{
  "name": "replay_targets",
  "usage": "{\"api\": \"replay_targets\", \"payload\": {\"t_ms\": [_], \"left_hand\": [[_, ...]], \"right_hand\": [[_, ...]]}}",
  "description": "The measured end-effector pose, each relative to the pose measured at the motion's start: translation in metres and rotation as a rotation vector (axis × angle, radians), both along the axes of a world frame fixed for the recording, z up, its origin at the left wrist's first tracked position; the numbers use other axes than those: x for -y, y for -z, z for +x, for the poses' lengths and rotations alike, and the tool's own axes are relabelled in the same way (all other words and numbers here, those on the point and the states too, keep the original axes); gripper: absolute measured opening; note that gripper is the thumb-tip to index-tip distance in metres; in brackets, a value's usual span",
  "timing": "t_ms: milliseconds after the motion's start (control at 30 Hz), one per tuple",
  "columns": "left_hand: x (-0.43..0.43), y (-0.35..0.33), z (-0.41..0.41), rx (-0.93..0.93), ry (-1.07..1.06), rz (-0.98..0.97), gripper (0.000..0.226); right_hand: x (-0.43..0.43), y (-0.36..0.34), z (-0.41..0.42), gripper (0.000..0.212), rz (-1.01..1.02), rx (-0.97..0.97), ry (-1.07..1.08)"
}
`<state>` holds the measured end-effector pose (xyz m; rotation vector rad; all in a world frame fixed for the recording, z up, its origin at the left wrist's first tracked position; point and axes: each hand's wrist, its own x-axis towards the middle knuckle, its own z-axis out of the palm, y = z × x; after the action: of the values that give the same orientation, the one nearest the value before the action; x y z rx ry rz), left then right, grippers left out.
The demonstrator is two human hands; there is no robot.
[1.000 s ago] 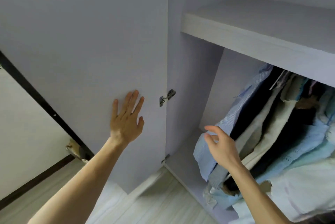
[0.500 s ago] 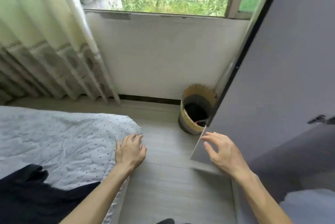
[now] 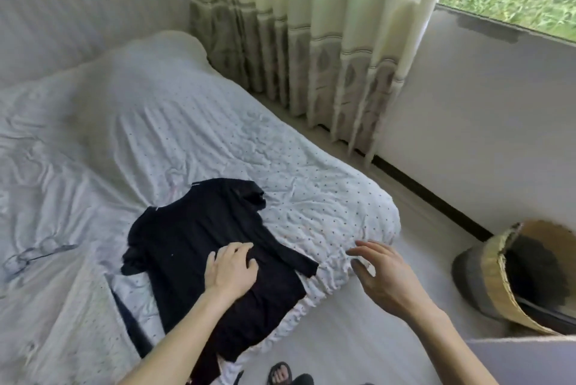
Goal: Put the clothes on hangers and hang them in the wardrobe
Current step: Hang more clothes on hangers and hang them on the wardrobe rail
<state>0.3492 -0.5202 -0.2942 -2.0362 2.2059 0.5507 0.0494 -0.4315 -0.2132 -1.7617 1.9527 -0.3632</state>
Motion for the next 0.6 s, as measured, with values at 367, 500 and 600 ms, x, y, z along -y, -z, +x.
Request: {"api": "replay_targets", "payload": {"t_ms": [367, 500, 600], "left_hand": [[-0.016, 0.007, 0.1, 0.018, -0.367, -0.018, 0.046], [-0.01, 0.012, 0.118, 0.033, -0.458, -0.003, 0.048], [-0.004, 0.019, 0.131, 0.031, -0.497, 0.015, 0.048]], "right_hand": [[0.106, 0.015, 0.089, 0.035, 0.085, -0.057, -0.477], [0.143, 0.026, 0.104, 0.038, 0.085, -0.079, -0.56], [0.166, 0.033, 0.118, 0.04, 0.098, -0.091, -0.598]]}}
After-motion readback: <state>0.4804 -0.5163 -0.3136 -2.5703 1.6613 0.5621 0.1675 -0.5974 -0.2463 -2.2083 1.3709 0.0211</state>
